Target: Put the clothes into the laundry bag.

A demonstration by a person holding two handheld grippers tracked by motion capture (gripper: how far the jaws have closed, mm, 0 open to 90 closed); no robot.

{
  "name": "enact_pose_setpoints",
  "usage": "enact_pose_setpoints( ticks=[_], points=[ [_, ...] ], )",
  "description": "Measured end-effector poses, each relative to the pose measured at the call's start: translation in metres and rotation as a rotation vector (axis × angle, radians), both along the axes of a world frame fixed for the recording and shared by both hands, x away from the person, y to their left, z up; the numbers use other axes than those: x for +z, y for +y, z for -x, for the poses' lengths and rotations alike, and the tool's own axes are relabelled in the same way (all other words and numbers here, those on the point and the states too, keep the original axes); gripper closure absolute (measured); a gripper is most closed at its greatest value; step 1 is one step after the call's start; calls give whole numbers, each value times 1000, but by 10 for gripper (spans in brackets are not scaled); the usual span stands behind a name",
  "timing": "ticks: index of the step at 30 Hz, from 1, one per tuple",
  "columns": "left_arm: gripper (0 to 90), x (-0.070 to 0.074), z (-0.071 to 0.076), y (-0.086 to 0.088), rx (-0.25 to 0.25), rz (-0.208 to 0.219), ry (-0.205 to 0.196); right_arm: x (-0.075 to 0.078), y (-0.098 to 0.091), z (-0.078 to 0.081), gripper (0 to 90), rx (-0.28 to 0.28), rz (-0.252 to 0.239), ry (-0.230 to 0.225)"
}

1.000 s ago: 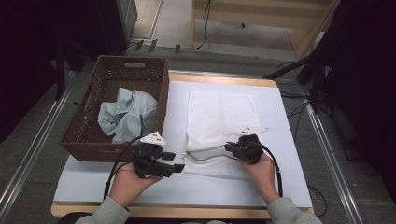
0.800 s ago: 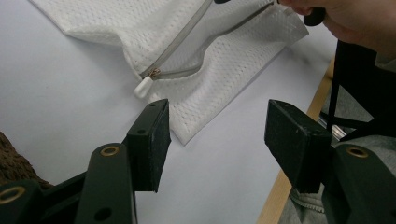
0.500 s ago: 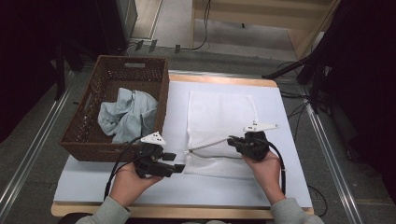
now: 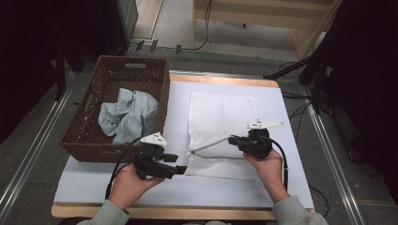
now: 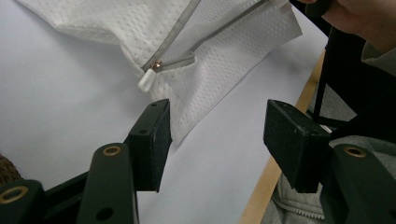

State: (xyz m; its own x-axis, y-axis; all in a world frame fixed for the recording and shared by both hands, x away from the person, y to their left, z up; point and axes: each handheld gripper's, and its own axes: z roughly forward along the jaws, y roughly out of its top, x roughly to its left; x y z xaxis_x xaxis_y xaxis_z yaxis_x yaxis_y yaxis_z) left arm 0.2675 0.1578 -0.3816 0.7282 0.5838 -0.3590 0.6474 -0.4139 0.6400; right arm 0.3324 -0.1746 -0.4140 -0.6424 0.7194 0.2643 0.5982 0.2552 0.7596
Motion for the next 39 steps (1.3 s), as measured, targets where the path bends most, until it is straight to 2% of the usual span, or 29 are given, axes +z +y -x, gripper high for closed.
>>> enact_pose_setpoints(
  ticks=[3, 8, 13, 18, 24, 28, 32, 39],
  points=[
    [423, 4, -1, 0, 4, 13, 7, 0, -1, -1, 872, 13, -7, 19],
    [427, 11, -4, 0, -1, -2, 2, -2, -1, -1, 860, 14, -22, 23],
    [427, 18, -7, 0, -2, -9, -6, -3, 0, -3, 829, 25, -28, 55],
    [428, 24, -11, 2, 4, -13, -10, -1, 2, -2, 881, 22, 16, 48],
    [441, 31, -17, 2, 6, -23, -14, -2, 1, -3, 888, 28, 5, 50],
    [442, 35, -21, 5, 13, -27, -11, -3, -1, -5, 887, 37, -18, 73],
    [442, 39, -26, 7, 16, -35, -10, -6, -2, -3, 886, 34, -10, 51],
    [442, 48, -35, 16, 33, -38, -17, -10, -1, -4, 886, 51, -2, 67]
  ],
)
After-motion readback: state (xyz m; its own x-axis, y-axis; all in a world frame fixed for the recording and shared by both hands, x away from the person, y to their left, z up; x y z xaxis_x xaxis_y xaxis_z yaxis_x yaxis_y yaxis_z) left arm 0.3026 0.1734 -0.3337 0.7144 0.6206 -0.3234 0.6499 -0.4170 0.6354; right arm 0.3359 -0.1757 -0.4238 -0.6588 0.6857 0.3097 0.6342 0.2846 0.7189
